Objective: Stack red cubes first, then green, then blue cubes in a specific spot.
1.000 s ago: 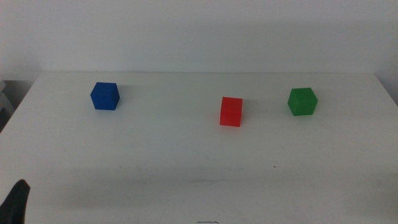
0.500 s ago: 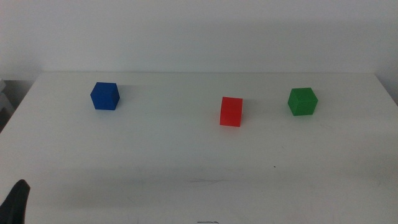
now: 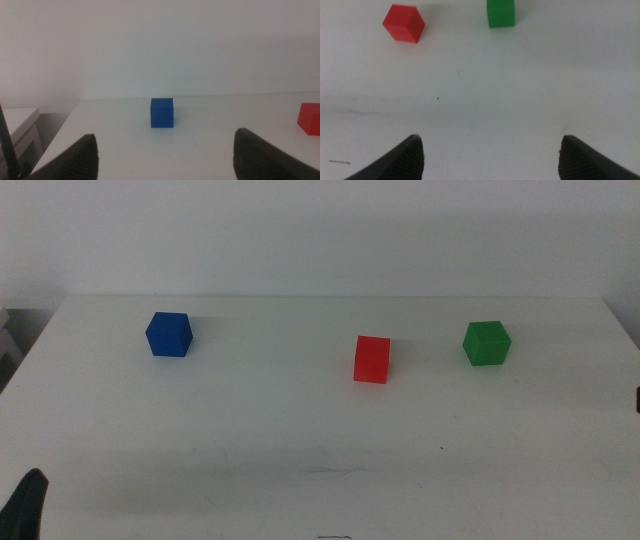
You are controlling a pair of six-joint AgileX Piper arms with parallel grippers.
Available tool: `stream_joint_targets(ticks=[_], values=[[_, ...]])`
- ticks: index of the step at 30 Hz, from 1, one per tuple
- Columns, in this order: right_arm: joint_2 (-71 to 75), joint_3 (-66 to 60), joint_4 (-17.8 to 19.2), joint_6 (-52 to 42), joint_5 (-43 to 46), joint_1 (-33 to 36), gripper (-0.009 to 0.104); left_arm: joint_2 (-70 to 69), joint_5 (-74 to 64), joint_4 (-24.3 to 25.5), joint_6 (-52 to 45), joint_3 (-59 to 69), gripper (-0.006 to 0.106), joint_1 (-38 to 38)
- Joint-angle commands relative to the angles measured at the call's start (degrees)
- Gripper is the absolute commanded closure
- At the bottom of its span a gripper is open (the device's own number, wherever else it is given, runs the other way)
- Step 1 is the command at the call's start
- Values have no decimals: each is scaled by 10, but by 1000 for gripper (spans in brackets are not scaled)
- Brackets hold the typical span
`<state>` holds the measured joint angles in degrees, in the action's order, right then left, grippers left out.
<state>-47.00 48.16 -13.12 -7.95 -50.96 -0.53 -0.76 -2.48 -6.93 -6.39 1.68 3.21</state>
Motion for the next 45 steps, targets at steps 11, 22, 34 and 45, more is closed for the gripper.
stream_joint_targets(ticks=[11, 22, 34, 45], values=[[-28, 21, -29, -3, 36, -3, 11, -11, 48, -7, 2, -2, 9, 0], [-112, 80, -73, -12, 35, 27, 16, -11, 48, -7, 2, -2, 9, 0], [-340, 269, 131, 231, 7, 233, 20, -11, 48, -7, 2, -2, 9, 0], [-574, 499, 225, 349, -49, 306, 20, -11, 48, -7, 2, -2, 9, 0]])
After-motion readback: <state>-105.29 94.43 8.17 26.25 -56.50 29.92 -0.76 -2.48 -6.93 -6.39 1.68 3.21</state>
